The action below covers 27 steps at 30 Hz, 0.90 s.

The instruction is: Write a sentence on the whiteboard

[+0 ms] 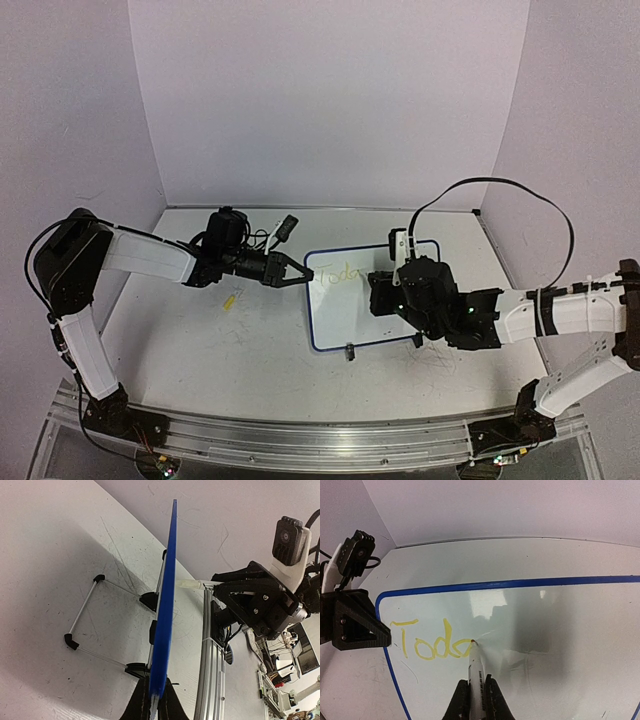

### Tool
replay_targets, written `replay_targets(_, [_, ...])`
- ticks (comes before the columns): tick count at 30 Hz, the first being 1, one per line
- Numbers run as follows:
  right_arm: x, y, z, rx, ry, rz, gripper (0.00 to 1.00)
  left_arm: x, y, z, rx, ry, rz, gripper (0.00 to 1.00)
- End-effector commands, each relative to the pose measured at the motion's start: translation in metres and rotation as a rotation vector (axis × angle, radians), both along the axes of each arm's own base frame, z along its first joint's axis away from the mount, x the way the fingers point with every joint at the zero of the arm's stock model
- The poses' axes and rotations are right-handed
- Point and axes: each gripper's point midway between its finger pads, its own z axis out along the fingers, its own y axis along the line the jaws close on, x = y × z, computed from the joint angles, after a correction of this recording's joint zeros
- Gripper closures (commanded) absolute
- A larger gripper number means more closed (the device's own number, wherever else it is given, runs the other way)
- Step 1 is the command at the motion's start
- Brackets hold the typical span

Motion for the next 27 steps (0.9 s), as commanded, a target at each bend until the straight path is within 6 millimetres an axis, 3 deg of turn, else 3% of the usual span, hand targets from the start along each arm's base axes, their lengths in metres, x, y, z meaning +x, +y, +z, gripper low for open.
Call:
replay_targets(1, [-0.002, -0.010, -0.009, -0.020, 0.024, -0.021, 1.00, -0.014, -0.002, 0.017, -0.032, -0.005, -0.046, 1.00])
replay_targets(8, [-0.007, -0.016, -0.019, -0.039, 0.045, -0.026, 1.00, -0.014, -0.001, 0.017, -0.031, -0.004, -0.046, 1.00])
replay_targets(11, [-0.008, -0.019, -0.012, -0.026, 0.032, -0.034, 1.00, -0.014, -0.001, 0.016, -0.030, -0.004, -0.045, 1.00])
replay_targets(17, [-0.014, -0.015, 0.029, 0.113, -0.034, 0.030, 1.00, -0.014, -0.002, 0.016, -0.031, -0.003, -0.046, 1.00])
replay_targets(22, [-0.007, 0.001, 0.025, 0.093, -0.037, 0.061, 1.00, -0.014, -0.002, 0.017, -0.032, -0.004, -0.047, 1.00])
replay_targets(27, [0.000, -0.002, 0.028, 0.079, -0.054, 0.018, 1.00, -0.015, -0.001, 0.018, -0.033, -0.009, -0.046, 1.00])
